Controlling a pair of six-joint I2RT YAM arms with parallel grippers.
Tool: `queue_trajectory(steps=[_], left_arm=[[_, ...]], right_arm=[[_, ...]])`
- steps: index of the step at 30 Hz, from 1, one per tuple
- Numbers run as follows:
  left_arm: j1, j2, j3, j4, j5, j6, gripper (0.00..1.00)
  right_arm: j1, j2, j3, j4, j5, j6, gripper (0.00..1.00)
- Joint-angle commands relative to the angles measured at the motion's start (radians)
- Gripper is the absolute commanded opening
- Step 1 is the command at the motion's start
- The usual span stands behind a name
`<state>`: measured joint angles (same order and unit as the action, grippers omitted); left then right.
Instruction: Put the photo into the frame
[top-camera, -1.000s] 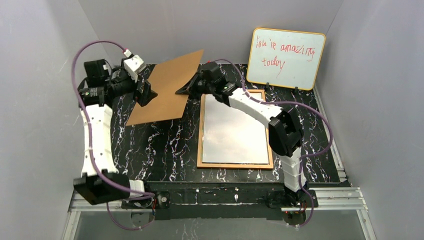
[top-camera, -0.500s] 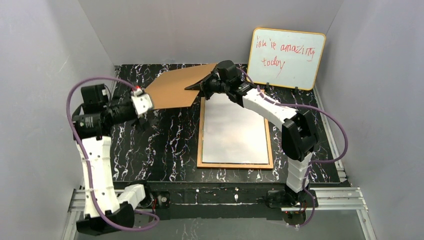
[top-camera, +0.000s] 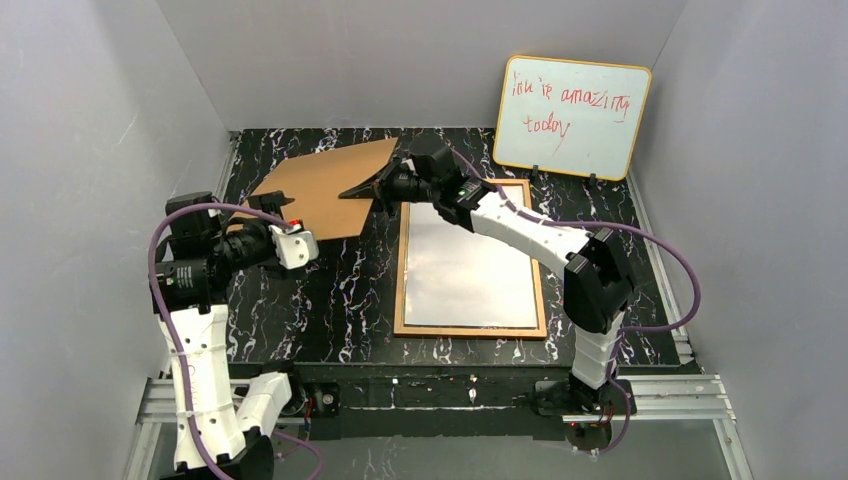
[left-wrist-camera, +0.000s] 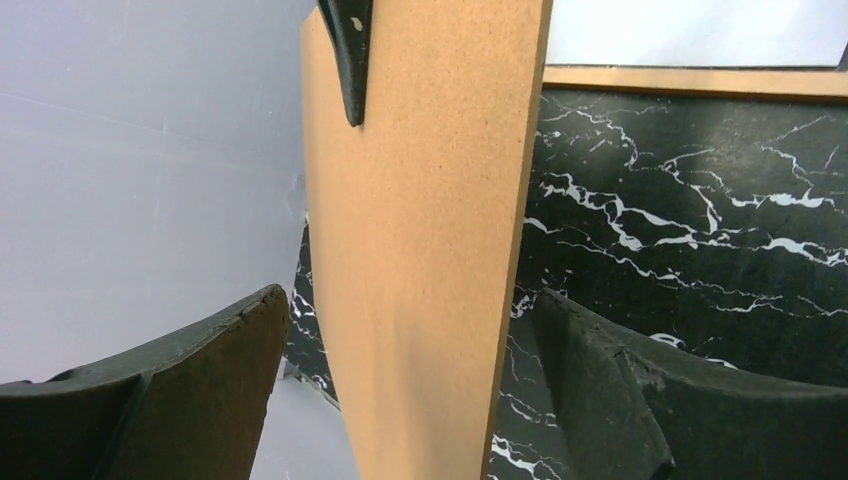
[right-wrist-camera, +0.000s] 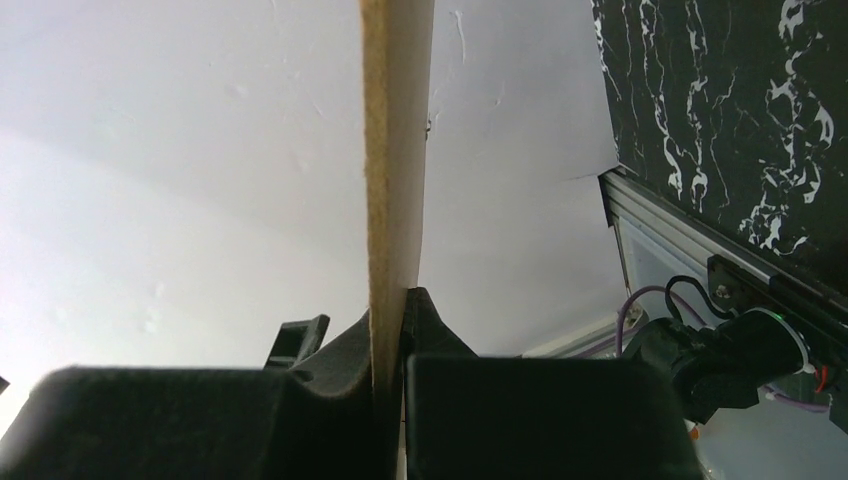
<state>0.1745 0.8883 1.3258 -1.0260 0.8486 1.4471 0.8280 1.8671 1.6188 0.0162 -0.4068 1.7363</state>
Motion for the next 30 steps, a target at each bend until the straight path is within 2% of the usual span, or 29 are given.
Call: queue_trajectory(steps=[1,3,6,9,11,16,19,22,25,27,30], left_arm=[[-0.002,-0.015,-0.051,0.013,-0.017,0.080,0.89],[-0.003,-0.013,-0.066,0.013,-0.034,0.104,0.83],[-0.003,-0.002,-0.079,0.013,-0.064,0.144,0.70],[-0.002,0.011,-0.082,0.016,-0.083,0.187,0.51],[-0.002,0.020,-0.079,0.038,-0.086,0.175,0.33],[-0.002,0.027,-0.082,0.106,-0.075,0.124,0.03],[-0.002,0.005,-0.113,0.200,-0.067,0.058,0.00],[-0.003,0.012,-0.102,0.245,-0.067,0.012,0.00],[-0.002,0.065,-0.027,0.228,-0.066,-0.048,0.00],[-0.003,0.115,0.045,0.156,-0.051,-0.044,0.00],[-0.003,0.187,0.152,0.029,-0.004,-0.030,0.00]], right_arm=[[0.020,0.002,0.080,0.127,-0.003,0.031,0.01],[0.029,0.012,0.089,0.128,0.001,0.032,0.01],[0.034,0.021,0.085,0.128,0.006,0.035,0.01],[0.039,0.018,0.074,0.120,0.026,0.039,0.01],[0.043,0.023,0.074,0.123,0.031,0.034,0.03],[0.045,0.036,0.090,0.125,0.005,-0.002,0.16],[0.046,0.024,0.081,0.113,-0.007,-0.043,0.25],[0.030,-0.004,0.076,0.043,-0.037,-0.149,0.44],[-0.029,-0.060,0.035,-0.047,-0.102,-0.314,0.62],[-0.081,-0.126,-0.023,-0.062,-0.136,-0.456,0.67],[-0.160,-0.234,-0.063,-0.171,-0.121,-0.680,0.66]])
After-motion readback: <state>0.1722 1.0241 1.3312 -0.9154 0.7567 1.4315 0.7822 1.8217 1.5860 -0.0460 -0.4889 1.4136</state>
